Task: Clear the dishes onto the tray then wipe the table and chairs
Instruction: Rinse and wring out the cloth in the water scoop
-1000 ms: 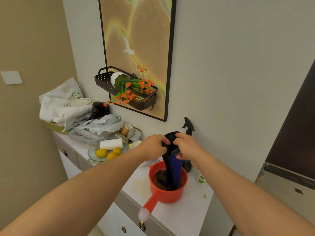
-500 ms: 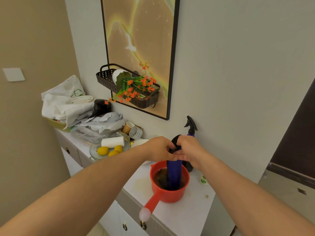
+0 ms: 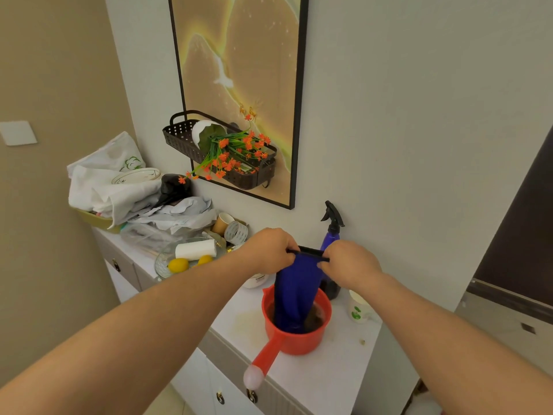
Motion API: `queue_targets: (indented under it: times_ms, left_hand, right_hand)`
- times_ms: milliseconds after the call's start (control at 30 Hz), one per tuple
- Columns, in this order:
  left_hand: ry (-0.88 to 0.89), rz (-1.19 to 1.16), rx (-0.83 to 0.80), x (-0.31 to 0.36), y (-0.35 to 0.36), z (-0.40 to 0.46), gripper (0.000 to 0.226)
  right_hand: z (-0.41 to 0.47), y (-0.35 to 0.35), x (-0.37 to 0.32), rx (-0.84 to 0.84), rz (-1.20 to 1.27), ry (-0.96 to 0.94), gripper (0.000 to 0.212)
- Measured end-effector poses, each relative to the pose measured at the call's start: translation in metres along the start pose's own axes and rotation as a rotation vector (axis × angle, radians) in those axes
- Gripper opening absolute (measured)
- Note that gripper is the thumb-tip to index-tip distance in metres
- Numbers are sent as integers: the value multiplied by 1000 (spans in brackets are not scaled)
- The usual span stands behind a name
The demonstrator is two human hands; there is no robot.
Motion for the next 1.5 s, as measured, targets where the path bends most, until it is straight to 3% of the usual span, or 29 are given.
queue_targets:
  times_ms: [333, 567, 633, 733, 800, 933, 1100, 1267, 1367, 1500]
  left_hand:
    - [-79, 242, 74, 3, -39, 3, 30]
    - [-107, 145, 217, 9, -63, 2, 14]
    - [-133, 55, 270, 8, -68, 3, 12]
    - [-168, -104, 284, 1, -67, 4, 31]
    - [-180, -100, 271, 0, -63, 3, 37]
    - [-202, -91, 288, 4, -53, 5, 22]
    - [-250, -483, 344, 10, -46, 8, 16]
    - [-193, -778, 247, 20, -35, 10, 17]
    - [-175, -795, 187, 25, -32, 10, 20]
    - [-102, -1018, 90, 27, -26, 4, 15]
  right_hand:
    - [-5, -49, -9, 287, 231, -83, 18]
    - [-1, -60, -11, 403, 398, -94, 18]
    - [1, -63, -10, 376, 468, -106, 24]
    - [3, -62, -9, 264, 470, -101, 39]
    - [4, -59, -10, 191, 449, -84, 30]
    - [3, -50, -18, 33, 859, -14, 16]
    - [-2, -38, -28, -74, 1254, -7, 4]
    - [-1, -25, -33, -109, 1484, -30, 15]
    - [0, -20, -34, -139, 1547, -51, 22]
    - [1, -14, -28, -111, 1511, -61, 23]
Point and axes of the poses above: each hand's wrist, its own z-axis towards the middle knuckle, its own y-axis out of the palm, x = y × z, the point moved 3 cm from there along z, towards the middle knuckle, and after that the axes turned 9 degrees about -x, right-handed, at the moved point
